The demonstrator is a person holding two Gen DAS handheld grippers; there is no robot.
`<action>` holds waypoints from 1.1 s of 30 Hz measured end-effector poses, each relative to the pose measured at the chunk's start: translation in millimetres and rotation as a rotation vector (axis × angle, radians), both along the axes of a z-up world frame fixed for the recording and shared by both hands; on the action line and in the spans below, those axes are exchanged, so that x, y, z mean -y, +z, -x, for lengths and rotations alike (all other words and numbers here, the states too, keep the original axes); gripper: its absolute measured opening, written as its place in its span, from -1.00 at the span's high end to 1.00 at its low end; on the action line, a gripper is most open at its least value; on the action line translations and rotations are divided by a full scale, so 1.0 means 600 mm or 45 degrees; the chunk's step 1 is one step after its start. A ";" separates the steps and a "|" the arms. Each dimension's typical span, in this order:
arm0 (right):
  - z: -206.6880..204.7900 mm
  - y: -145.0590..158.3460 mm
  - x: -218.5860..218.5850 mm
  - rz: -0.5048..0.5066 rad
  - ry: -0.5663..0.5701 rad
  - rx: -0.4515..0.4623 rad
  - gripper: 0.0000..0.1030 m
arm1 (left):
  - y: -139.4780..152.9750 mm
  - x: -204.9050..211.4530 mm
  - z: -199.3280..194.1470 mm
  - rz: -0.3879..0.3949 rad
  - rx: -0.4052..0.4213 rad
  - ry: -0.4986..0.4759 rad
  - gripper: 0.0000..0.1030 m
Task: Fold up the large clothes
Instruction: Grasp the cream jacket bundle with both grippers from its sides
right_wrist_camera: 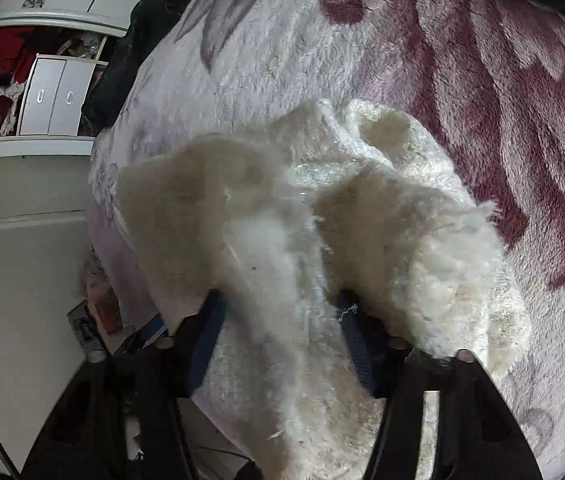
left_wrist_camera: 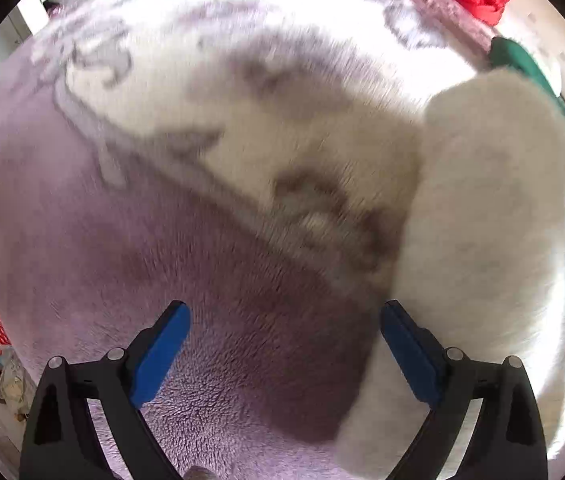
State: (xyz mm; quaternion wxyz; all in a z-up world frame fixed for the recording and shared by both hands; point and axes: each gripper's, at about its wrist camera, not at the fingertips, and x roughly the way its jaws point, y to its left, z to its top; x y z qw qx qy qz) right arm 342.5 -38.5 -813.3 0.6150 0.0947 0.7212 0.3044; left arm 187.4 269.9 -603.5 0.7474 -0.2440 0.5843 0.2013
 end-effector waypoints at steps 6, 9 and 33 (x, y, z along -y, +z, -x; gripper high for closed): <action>0.062 0.122 0.056 -0.114 -0.296 0.005 0.76 | 0.120 0.036 -0.055 0.008 0.133 -0.069 -0.89; 0.090 0.187 0.123 -0.086 -0.470 0.038 0.76 | 0.161 0.080 -0.106 0.037 0.211 -0.158 -0.89; -0.005 0.152 0.168 0.658 -0.481 0.164 0.20 | 0.045 0.129 -0.236 0.222 0.113 -0.371 -1.00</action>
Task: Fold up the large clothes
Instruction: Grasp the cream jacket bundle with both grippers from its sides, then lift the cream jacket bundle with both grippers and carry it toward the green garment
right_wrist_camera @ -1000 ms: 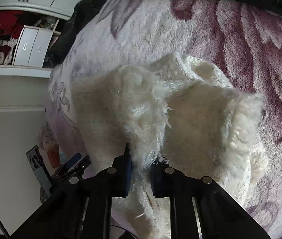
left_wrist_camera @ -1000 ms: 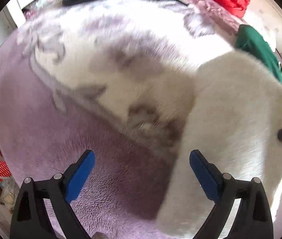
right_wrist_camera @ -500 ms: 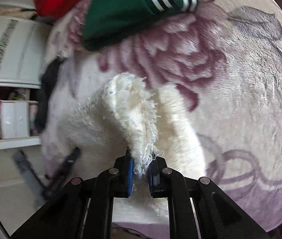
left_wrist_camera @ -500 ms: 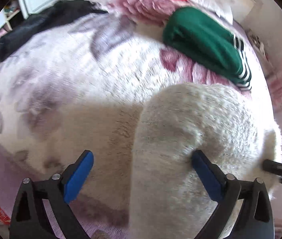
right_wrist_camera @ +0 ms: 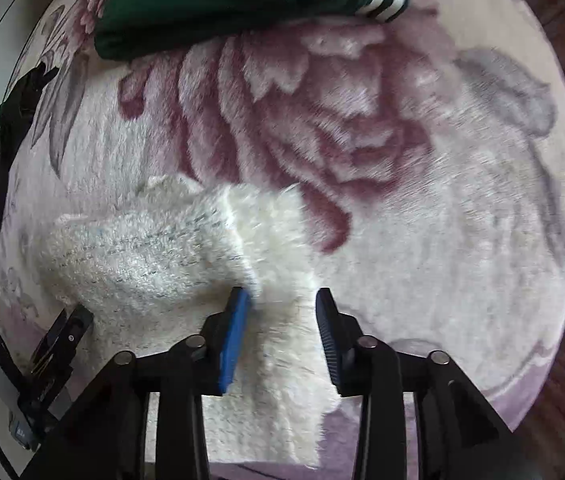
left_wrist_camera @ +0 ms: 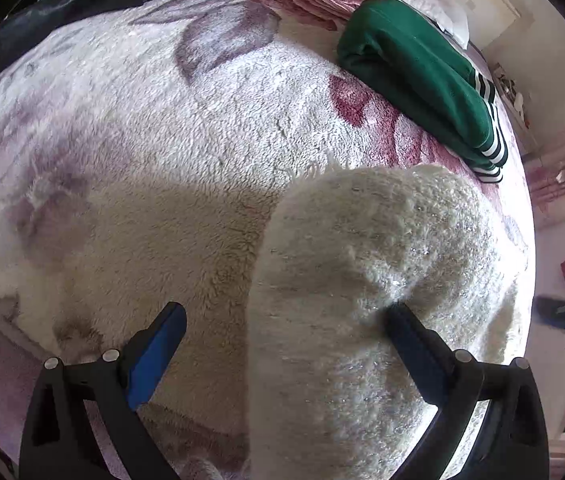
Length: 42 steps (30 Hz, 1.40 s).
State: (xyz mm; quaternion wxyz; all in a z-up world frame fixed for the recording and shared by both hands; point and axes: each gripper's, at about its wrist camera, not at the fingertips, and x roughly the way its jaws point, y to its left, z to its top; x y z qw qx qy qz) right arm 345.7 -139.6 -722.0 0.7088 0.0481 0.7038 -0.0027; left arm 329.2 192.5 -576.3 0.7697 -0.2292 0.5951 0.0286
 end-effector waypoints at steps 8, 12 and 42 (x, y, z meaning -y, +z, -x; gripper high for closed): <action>-0.018 -0.098 -0.150 -0.159 0.280 -0.180 0.25 | 0.000 -0.006 0.001 -0.023 0.000 -0.023 -1.00; -0.024 -0.189 -0.162 -0.134 0.289 -0.238 0.30 | 0.024 -0.021 -0.003 -0.112 -0.011 -0.038 -0.99; 0.089 -0.124 0.014 -0.328 0.202 -0.145 -0.65 | 0.007 -0.102 0.066 0.155 -0.097 0.056 -0.99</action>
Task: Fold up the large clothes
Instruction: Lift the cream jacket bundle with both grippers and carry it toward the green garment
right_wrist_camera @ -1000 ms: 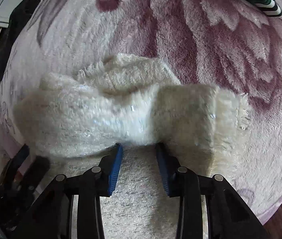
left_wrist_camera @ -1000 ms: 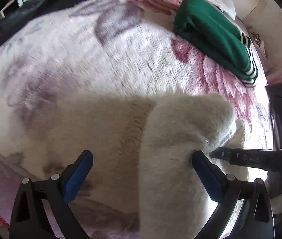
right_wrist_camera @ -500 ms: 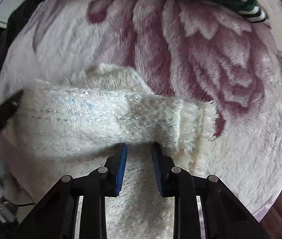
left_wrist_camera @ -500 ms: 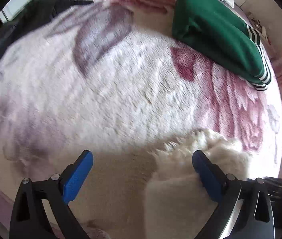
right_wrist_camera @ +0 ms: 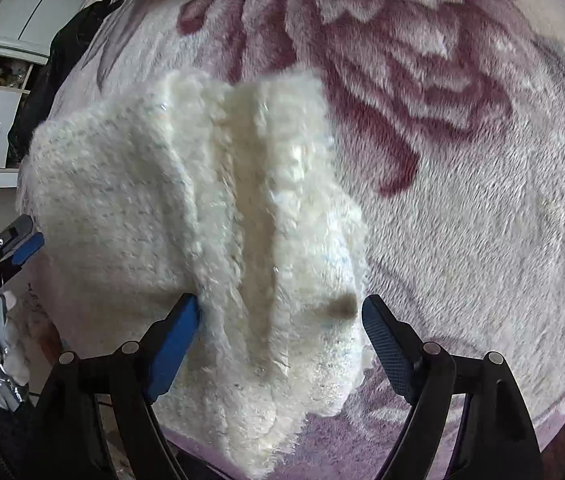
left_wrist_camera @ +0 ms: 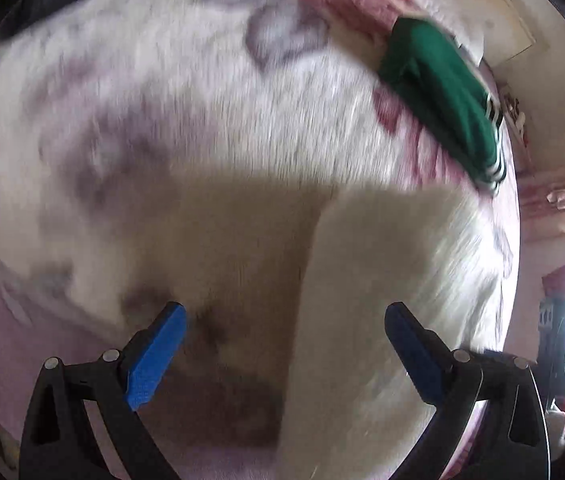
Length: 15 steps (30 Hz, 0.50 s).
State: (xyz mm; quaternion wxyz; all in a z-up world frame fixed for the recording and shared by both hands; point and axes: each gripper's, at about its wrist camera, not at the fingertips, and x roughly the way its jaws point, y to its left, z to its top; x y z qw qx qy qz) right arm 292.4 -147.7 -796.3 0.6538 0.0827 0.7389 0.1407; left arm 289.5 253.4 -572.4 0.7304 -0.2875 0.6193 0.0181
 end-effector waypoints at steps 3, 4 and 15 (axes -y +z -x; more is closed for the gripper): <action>0.008 0.025 0.024 -0.050 -0.102 0.031 -0.65 | -0.018 0.016 0.019 0.054 -0.021 -0.022 -0.99; 0.009 0.041 0.031 -0.093 -0.123 0.064 -0.65 | -0.018 0.020 0.021 0.068 -0.010 -0.026 -0.99; -0.002 -0.102 0.076 -0.524 -0.064 -0.139 -1.00 | -0.051 0.039 -0.006 0.380 0.120 -0.079 -0.99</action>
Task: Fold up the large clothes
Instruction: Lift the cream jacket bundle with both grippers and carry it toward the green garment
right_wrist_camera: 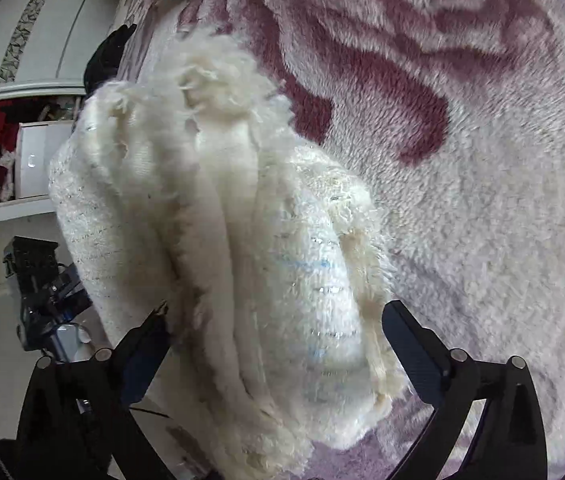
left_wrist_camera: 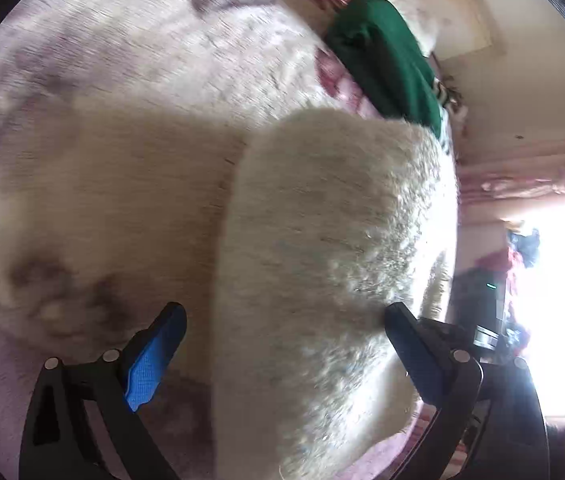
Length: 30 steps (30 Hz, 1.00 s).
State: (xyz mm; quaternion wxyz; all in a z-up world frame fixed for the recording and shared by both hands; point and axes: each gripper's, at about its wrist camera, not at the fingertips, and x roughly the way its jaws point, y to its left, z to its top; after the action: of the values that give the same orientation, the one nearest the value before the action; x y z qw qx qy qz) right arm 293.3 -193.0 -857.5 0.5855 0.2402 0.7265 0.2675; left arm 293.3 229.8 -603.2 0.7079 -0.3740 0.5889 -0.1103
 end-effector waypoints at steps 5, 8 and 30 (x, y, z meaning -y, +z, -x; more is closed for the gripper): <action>-0.013 -0.030 0.000 -0.208 0.082 -0.030 -1.00 | -0.026 0.039 -0.020 0.056 0.044 -0.075 -0.97; -0.020 -0.032 0.009 -0.274 0.097 -0.053 -1.00 | -0.015 0.051 -0.029 0.011 0.104 -0.081 -0.95; -0.030 0.106 0.009 -0.463 -0.210 -0.031 -0.11 | 0.134 0.088 -0.131 -0.066 0.239 -0.198 -0.92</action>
State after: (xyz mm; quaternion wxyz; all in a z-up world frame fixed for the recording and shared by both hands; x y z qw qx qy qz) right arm 311.2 -198.5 -793.8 0.5438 0.4040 0.6510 0.3425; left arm 372.0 177.2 -522.8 0.7586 -0.2968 0.5500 -0.1842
